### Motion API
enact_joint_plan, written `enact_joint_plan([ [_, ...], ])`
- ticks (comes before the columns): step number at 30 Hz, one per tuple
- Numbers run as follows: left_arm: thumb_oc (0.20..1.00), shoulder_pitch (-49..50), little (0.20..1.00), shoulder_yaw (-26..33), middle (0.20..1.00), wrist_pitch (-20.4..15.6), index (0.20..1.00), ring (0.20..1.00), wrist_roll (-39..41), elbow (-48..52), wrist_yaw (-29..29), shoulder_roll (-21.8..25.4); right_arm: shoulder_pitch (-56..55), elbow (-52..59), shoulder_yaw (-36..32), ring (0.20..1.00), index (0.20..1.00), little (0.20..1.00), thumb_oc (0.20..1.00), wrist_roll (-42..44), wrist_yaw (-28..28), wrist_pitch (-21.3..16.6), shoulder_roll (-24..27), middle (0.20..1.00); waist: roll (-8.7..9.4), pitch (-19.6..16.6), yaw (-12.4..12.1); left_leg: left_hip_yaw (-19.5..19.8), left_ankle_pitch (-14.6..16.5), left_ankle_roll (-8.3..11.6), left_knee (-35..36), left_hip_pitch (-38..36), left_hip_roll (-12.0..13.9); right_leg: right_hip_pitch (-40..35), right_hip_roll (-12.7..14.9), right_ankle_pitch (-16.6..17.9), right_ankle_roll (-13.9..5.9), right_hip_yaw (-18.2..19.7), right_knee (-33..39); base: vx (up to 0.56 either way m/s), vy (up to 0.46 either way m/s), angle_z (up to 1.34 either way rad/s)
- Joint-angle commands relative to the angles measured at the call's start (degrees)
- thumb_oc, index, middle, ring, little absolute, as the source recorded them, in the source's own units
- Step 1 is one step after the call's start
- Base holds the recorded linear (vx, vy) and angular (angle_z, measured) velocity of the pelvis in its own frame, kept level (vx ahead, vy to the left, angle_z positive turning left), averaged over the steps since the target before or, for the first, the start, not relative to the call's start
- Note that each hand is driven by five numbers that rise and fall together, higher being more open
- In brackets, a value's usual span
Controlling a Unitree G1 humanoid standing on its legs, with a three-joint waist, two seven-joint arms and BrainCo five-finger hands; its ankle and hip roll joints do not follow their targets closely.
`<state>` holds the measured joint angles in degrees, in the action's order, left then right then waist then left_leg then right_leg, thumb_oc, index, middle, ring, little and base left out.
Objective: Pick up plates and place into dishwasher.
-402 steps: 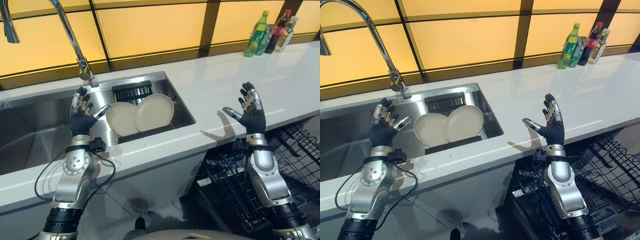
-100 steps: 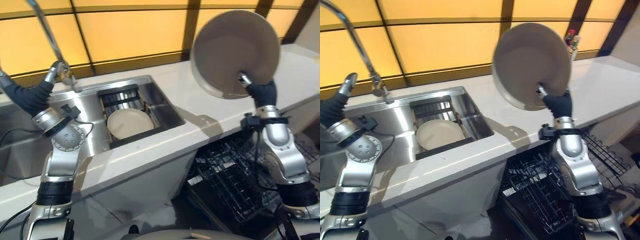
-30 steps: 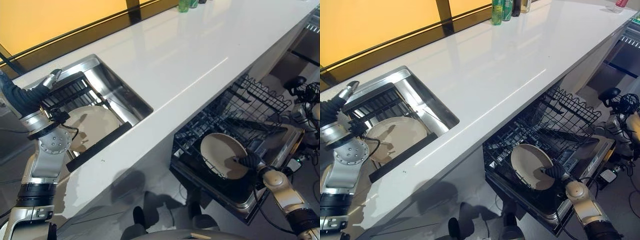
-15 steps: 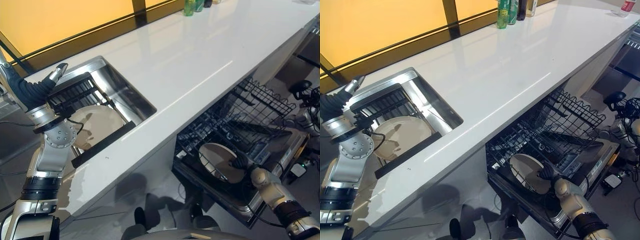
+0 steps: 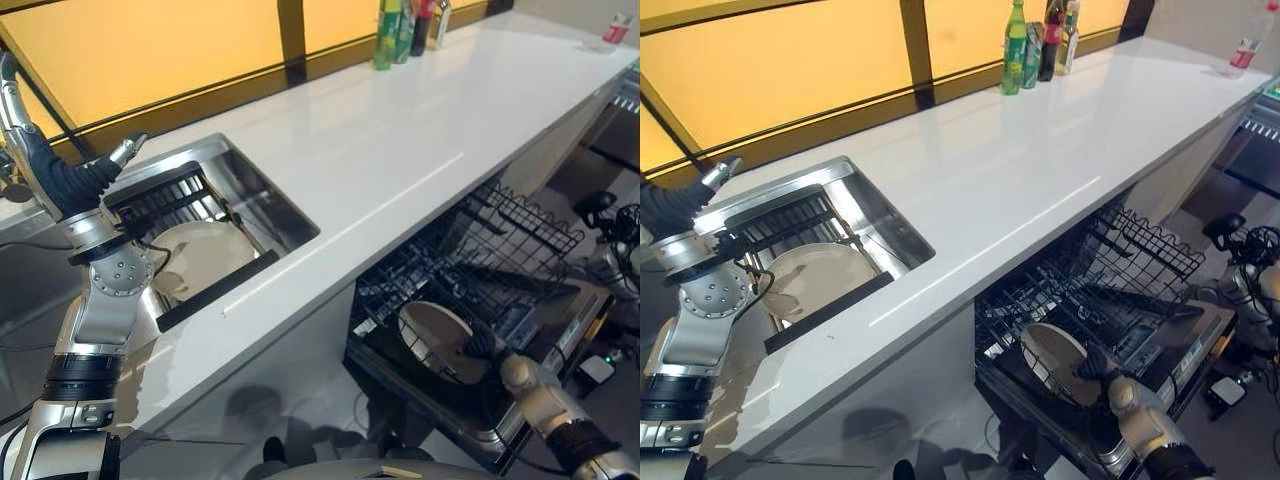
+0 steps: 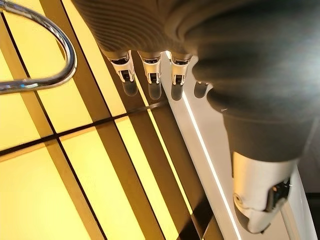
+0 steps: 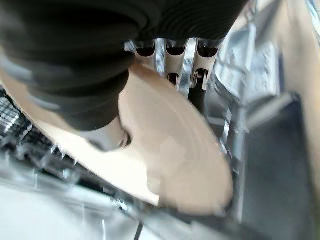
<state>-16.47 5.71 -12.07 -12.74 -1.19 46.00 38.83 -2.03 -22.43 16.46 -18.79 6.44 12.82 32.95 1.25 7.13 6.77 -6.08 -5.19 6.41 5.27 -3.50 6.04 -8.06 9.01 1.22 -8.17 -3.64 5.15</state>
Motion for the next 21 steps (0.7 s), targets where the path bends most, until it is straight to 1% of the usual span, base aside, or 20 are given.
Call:
enact_joint_plan([
  [1,1.000,-0.5,1.000,0.9,1.000,-0.4,1.000,1.000,-0.8,-1.4,-1.2,2.3,-1.5,4.8,0.0,1.000,1.000,1.000,1.000,2.5,-1.6,-0.5,-0.1,1.000,-0.20,-1.5,-0.1,-1.3,5.5,-0.47,-0.4,-2.1,2.0,4.1,0.6,-0.6,-2.33,1.3,-3.6,0.04,-0.040,0.01],
  [6,1.000,2.3,1.000,2.4,1.000,-0.4,1.000,1.000,0.1,-2.0,-2.5,4.0,-3.0,11.3,-6.6,1.000,1.000,1.000,1.000,3.4,-2.8,0.1,2.5,1.000,0.00,-2.7,0.6,-1.8,5.3,-0.23,-0.5,-2.7,3.0,3.5,-0.9,-1.0,-1.60,1.7,-3.1,0.02,-0.049,-0.01],
  [11,1.000,5.7,1.000,4.6,1.000,-0.9,1.000,1.000,0.0,-1.9,-2.8,3.3,-4.9,15.2,-11.9,1.000,1.000,1.000,1.000,2.6,-1.6,-0.1,4.4,1.000,-0.05,-3.7,1.0,-1.8,4.9,0.07,-0.6,-3.1,4.1,3.4,-2.8,-1.9,-0.42,2.6,-3.5,0.00,-0.058,-0.02],
  [12,1.000,6.5,1.000,5.3,1.000,-1.0,1.000,1.000,0.1,-1.9,-3.0,3.3,-5.1,15.7,-12.9,1.000,1.000,1.000,1.000,2.7,-1.4,-0.5,4.8,1.000,-0.02,-3.8,1.0,-1.9,4.0,0.16,-0.7,-2.8,4.4,3.7,-3.2,-1.5,-0.02,2.7,-3.7,-0.03,-0.079,-0.01],
  [17,1.000,9.2,1.000,7.8,1.000,-1.8,1.000,1.000,-0.1,-2.0,-4.5,2.9,-5.6,18.0,-17.0,1.000,1.000,1.000,1.000,3.9,0.1,0.1,6.5,1.000,-0.38,-4.6,1.1,-1.7,3.3,0.93,-1.3,-2.7,5.8,3.7,-4.8,-2.2,1.24,3.4,-4.1,0.01,-0.072,-0.01],
  [20,1.000,10.5,1.000,8.8,1.000,-1.2,1.000,1.000,-0.2,-2.1,-5.8,2.8,-5.6,19.8,-19.1,1.000,1.000,1.000,1.000,5.7,-1.0,0.5,6.9,1.000,-0.80,-4.6,1.2,-1.5,2.9,1.33,-1.9,-2.6,6.6,3.8,-5.5,-2.7,1.85,3.8,-4.6,0.01,-0.046,-0.02],
  [21,1.000,11.3,1.000,9.1,1.000,-0.1,1.000,1.000,0.1,-2.6,-7.3,2.8,-5.4,21.0,-20.5,1.000,1.000,1.000,1.000,7.3,-2.6,0.5,7.1,1.000,-1.11,-4.5,1.3,-1.3,2.9,1.55,-2.6,-2.4,6.9,3.9,-5.8,-2.8,2.18,4.1,-4.9,0.00,0.000,0.00],
])
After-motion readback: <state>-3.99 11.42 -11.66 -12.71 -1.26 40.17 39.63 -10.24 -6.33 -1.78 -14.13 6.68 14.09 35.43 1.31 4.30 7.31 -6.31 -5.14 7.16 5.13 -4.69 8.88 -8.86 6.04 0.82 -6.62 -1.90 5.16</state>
